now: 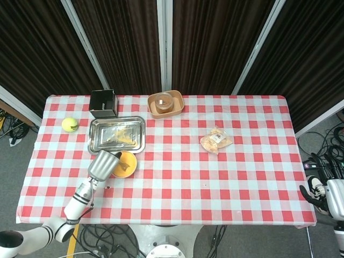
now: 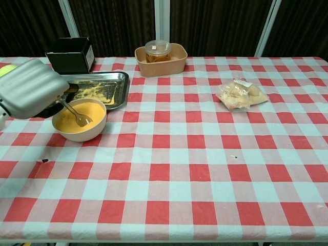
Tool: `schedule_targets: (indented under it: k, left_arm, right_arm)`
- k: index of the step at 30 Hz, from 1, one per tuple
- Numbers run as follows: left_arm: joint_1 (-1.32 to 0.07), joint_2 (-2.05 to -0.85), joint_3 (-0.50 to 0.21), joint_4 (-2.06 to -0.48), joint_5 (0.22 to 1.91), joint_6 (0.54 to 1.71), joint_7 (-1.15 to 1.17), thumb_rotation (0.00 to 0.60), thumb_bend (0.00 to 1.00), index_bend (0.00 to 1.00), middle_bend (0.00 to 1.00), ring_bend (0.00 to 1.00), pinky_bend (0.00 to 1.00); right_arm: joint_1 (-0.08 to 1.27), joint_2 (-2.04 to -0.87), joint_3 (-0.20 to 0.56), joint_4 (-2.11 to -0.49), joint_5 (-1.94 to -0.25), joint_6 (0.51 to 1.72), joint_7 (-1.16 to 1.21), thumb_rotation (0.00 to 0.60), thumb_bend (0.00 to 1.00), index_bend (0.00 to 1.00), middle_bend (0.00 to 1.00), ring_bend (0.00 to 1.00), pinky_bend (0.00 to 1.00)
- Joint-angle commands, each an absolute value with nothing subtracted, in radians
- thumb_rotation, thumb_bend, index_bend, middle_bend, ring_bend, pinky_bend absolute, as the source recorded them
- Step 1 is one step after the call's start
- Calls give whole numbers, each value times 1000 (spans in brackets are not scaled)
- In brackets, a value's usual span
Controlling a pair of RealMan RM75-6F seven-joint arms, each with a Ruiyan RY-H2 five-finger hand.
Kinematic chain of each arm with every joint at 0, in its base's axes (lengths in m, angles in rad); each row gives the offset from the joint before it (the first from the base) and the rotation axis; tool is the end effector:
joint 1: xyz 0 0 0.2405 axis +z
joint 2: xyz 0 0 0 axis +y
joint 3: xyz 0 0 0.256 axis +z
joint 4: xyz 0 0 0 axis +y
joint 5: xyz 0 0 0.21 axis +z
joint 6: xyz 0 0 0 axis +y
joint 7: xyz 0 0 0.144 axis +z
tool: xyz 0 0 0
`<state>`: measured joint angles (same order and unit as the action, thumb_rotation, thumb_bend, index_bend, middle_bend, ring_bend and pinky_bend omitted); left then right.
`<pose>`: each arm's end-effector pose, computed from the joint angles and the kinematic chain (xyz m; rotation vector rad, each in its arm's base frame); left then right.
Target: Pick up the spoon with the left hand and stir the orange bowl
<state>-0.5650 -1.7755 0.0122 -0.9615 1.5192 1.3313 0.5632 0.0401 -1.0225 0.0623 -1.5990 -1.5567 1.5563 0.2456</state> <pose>-0.2247 0.3050 -0.0348 -1.8353 -0.1553 -0.7250 -0.3142 -0.1696 0.1989 1.3194 -0.9453 1.0635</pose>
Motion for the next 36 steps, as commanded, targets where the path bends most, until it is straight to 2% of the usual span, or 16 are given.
schedule_targets:
  k: [1,10,20,28,36]
  left_arm:
    - [-553,-1755,-28,-1015,1482,1317,503,600,404,709,969,915,1000]
    - [-545,-1681,-88,-1117,1420,1281,449,600,404,710,969,915,1000]
    - [-565,-1701,-15,-963,1584,1356,608,600,405,710,968,915,1000]
    - [-572,-1714,18,-931,1647,1359,639,600,404,710,973,916,1000]
    - [-558,-1746,21,-940,1655,1357,658,600,405,712,973,916,1000]
  right_arm:
    - [40,-1022,62,-1600,-1558,1557,245,600,245,0,188,0,32]
    - [39,-1020,63,-1605,-1559,1560,239,600,245,0,188,0,32]
    - [39,-1018,62,-1611,-1561,1559,233,600,245,0,188,0,32]
    - [38,-1017,62,-1617,-1562,1561,227,600,245,0,189,0,32]
    - [33,-1017,61,-1614,-1560,1565,232,600,244,0,190,0,32]
